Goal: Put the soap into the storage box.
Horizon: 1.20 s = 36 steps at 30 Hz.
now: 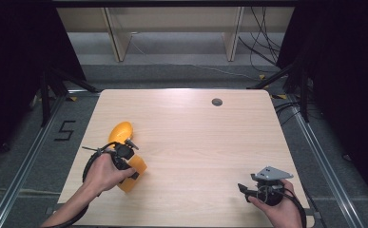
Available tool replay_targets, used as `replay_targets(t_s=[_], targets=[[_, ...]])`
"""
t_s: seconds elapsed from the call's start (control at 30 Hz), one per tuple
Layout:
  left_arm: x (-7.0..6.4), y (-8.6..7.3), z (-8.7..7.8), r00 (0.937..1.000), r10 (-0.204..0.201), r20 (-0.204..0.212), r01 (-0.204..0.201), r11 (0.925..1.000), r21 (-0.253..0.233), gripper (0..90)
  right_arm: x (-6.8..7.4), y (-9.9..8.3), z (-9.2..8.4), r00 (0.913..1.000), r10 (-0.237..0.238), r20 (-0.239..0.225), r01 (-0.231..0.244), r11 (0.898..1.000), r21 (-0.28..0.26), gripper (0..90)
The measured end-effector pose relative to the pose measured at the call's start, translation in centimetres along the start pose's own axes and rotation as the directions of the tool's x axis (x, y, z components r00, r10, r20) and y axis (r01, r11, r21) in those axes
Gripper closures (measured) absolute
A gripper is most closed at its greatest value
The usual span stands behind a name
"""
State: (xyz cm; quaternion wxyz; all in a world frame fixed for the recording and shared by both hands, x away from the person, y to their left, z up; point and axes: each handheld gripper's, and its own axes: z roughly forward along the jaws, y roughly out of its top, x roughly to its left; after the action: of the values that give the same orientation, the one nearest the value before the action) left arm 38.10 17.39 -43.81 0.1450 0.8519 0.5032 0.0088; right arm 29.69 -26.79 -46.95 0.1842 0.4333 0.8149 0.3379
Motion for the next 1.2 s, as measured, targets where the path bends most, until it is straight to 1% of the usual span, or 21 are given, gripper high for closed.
replay_targets(t_s=[0.07,0.1,0.17,0.23,0.27,0.3,0.33,0.37,0.4,0.6,0.63,0.67,0.73,0.8,0.83,0.87,0.9,1.0,1.03,1.1,1.2], targets=[[0.1,0.1,-0.2,0.9999,-0.010,-0.007,0.010,1.0000,-0.001,60.5,0.1,0.0,0.0,0.9999,0.012,-0.003,-0.012,1.000,0.004,38.0],[0.4,0.3,-0.3,0.9988,0.037,-0.032,-0.037,0.9993,-0.001,60.5,0.1,0.0,0.0,0.9998,0.017,-0.005,-0.017,1.000,0.006,38.0],[0.3,0.4,-0.4,0.9992,-0.020,-0.035,0.019,0.9998,-0.006,60.5,0.3,0.0,-0.1,0.9994,0.034,-0.002,-0.034,0.999,0.012,38.0],[0.6,0.6,-0.6,0.9982,-0.036,-0.047,0.036,0.9993,-0.011,60.5,0.2,0.0,-0.1,0.9996,0.029,-0.004,-0.029,1.000,0.007,38.0],[0.7,0.7,-0.7,0.9977,-0.040,-0.055,0.040,0.9992,-0.010,60.5,-0.1,0.0,0.1,0.9998,-0.022,0.002,0.022,1.000,-0.010,38.0],[0.8,0.7,-0.8,0.9967,-0.052,-0.062,0.051,0.9986,-0.010,60.5,-0.1,0.0,0.1,0.9997,-0.026,0.002,0.026,1.000,-0.014,38.0],[1.0,0.8,-0.9,0.9969,-0.040,-0.067,0.040,0.9991,-0.015,60.5,0.1,0.0,0.0,1.0000,0.009,0.001,-0.009,1.000,-0.007,38.0],[1.0,0.8,-1.0,0.9956,-0.054,-0.077,0.053,0.9985,-0.014,60.5,0.1,0.0,0.0,0.9999,0.011,-0.001,-0.011,1.000,-0.005,38.0],[1.1,0.9,-1.1,0.9948,-0.063,-0.080,0.062,0.9980,-0.015,60.5,-0.1,0.0,0.0,0.9999,-0.017,0.002,0.017,1.000,-0.009,38.0],[1.8,1.2,-1.6,0.9926,-0.082,-0.090,0.080,0.9965,-0.023,60.5,-0.1,0.0,0.0,0.9999,-0.015,-0.003,0.015,1.000,-0.016,38.0],[1.7,1.1,-1.5,0.9905,-0.102,-0.092,0.100,0.9945,-0.029,60.5,-0.2,0.0,0.2,0.9993,-0.030,-0.023,0.029,0.999,-0.026,38.0],[1.9,1.1,-1.5,0.9919,-0.079,-0.099,0.076,0.9964,-0.038,60.5,-0.2,0.0,0.2,0.9993,-0.030,-0.023,0.029,0.999,-0.027,38.0],[2.0,1.2,-1.6,0.9911,-0.089,-0.099,0.085,0.9956,-0.039,60.5,-0.1,0.0,0.2,0.9997,-0.015,-0.018,0.015,1.000,-0.025,38.0],[2.3,1.3,-1.6,0.9916,-0.081,-0.100,0.078,0.9963,-0.037,60.5,-0.1,0.0,0.2,0.9998,-0.014,-0.016,0.014,1.000,-0.026,38.0],[2.5,1.3,-1.6,0.9923,-0.071,-0.101,0.069,0.9972,-0.031,60.5,0.0,0.0,0.1,0.9999,0.007,-0.014,-0.007,1.000,-0.011,38.0],[2.6,1.5,-1.8,0.9923,-0.072,-0.100,0.072,0.9974,-0.007,60.5,0.0,0.0,0.1,0.9999,0.007,-0.014,-0.007,1.000,-0.011,38.0],[2.7,1.4,-1.8,0.9922,-0.073,-0.101,0.073,0.9973,-0.010,60.5,-0.1,0.0,0.1,0.9999,-0.001,-0.015,0.001,1.000,-0.017,38.0],[3.1,1.6,-1.8,0.9918,-0.082,-0.098,0.082,0.9966,-0.005,60.5,-0.2,0.0,0.2,0.9998,-0.017,-0.013,0.017,1.000,-0.025,38.0],[2.9,1.4,-1.6,0.9883,-0.118,-0.097,0.116,0.9929,-0.024,60.5,-0.2,0.0,0.2,0.9998,-0.017,-0.013,0.017,1.000,-0.025,38.0],[3.0,1.6,-1.8,0.9878,-0.121,-0.098,0.122,0.9926,0.000,60.5,0.0,0.1,0.0,0.9999,0.011,-0.006,-0.011,1.000,-0.013,38.0],[3.2,1.6,-1.9,0.9854,-0.136,-0.103,0.135,0.9907,-0.012,60.5,0.1,0.1,-0.2,0.9998,0.021,-0.001,-0.021,1.000,-0.001,38.1]])
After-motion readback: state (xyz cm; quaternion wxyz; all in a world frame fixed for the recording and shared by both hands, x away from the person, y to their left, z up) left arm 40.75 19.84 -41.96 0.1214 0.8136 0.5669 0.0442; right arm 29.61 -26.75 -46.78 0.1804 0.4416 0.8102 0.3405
